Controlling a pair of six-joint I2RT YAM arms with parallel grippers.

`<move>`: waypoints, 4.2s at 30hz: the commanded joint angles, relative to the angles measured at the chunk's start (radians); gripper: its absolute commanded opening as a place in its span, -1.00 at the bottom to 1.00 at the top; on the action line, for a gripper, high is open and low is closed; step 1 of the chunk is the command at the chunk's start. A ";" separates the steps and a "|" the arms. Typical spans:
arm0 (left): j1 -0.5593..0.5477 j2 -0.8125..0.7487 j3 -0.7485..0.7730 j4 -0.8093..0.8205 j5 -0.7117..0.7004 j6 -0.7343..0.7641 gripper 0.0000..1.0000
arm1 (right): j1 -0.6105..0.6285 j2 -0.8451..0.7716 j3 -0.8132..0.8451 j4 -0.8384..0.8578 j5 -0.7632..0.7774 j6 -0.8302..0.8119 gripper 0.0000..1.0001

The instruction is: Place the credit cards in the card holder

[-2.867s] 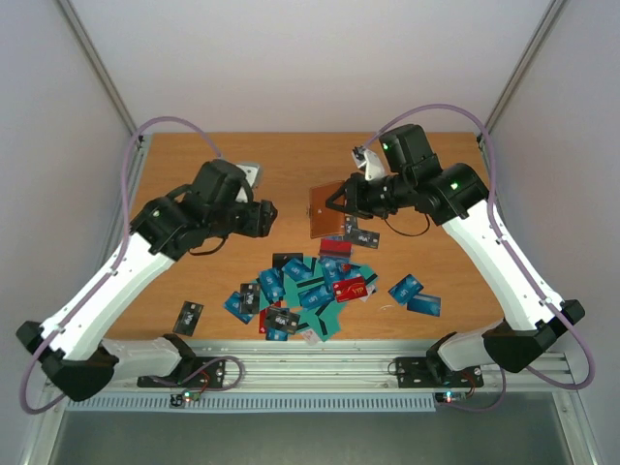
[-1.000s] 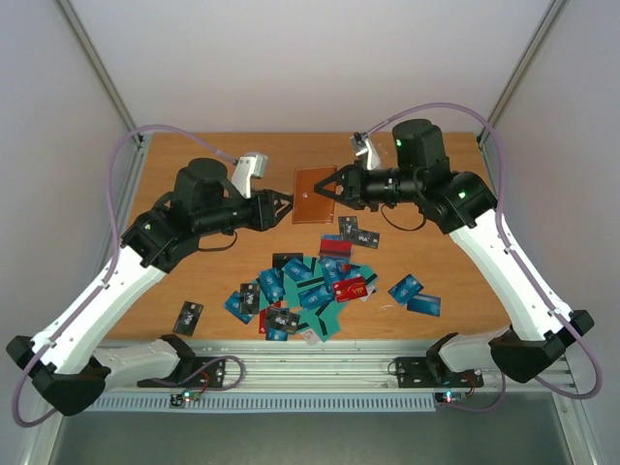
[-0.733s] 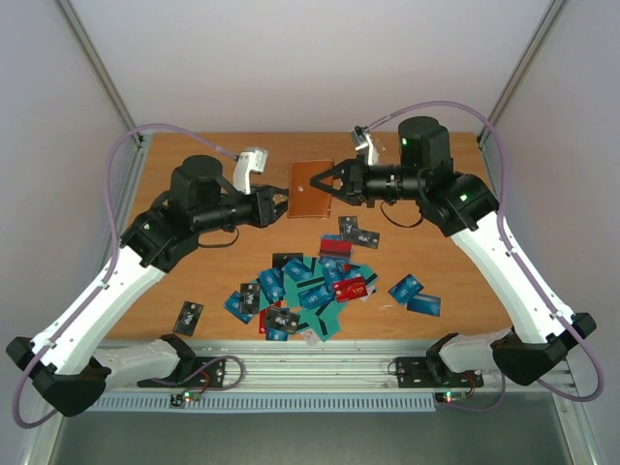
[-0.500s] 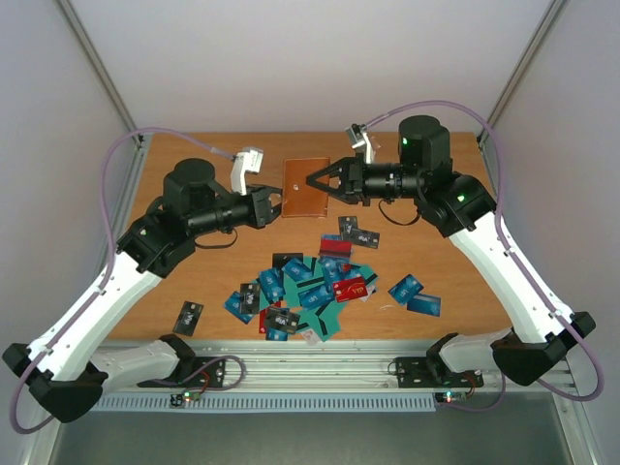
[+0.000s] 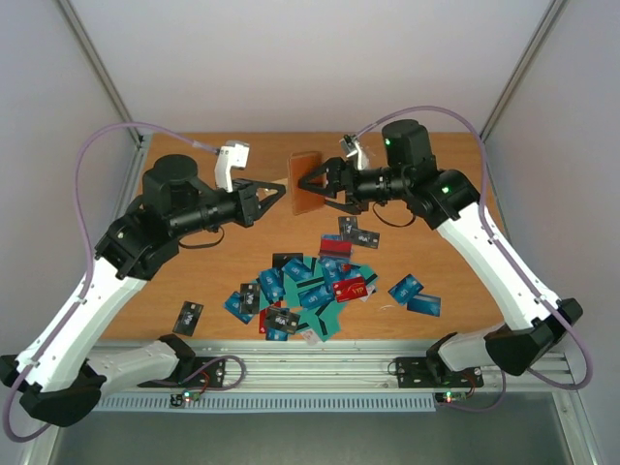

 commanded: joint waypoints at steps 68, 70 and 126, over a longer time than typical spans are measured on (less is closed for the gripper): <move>0.068 0.430 0.279 0.137 0.321 0.145 -0.99 | -0.409 0.154 -0.479 0.795 -0.556 0.251 0.09; 0.067 0.429 0.281 0.132 0.314 0.142 -0.99 | -0.409 0.160 -0.503 0.967 -0.559 0.387 -0.04; 0.067 0.281 0.244 0.484 0.426 -0.167 -0.99 | -0.292 -0.075 -0.555 1.302 -0.462 0.949 0.65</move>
